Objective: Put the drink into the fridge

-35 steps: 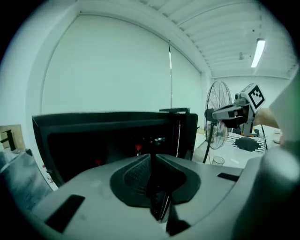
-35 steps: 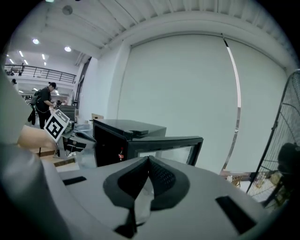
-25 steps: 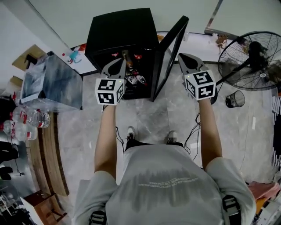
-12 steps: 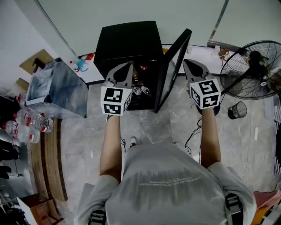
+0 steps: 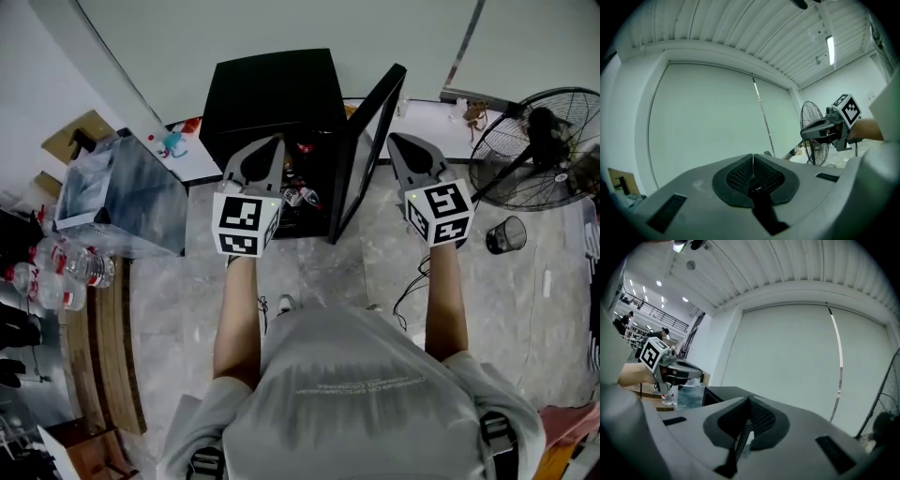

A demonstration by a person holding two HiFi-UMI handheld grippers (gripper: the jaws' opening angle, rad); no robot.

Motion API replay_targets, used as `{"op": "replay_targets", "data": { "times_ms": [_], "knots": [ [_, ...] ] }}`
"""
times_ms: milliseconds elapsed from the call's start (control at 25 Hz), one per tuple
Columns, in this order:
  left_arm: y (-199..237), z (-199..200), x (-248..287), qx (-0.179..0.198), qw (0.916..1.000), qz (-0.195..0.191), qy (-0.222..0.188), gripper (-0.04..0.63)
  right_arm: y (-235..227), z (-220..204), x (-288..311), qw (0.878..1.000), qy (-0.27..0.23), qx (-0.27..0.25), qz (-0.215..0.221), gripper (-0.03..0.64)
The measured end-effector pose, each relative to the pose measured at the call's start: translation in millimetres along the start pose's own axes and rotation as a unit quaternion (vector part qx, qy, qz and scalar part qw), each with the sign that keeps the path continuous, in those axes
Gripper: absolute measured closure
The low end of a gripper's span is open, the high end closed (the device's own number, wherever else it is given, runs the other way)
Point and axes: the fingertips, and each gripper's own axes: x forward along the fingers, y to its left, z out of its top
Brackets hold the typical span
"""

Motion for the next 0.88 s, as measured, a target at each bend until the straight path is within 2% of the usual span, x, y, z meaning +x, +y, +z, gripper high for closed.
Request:
{"op": "replay_targets", "data": {
  "times_ms": [880],
  "knots": [
    [-8.0,-31.7,1.4,-0.032,0.9988,-0.012,0.036,0.58,3.9,-2.0,-1.0,1.0,0.007,0.004,-0.006,0.617]
  ]
}}
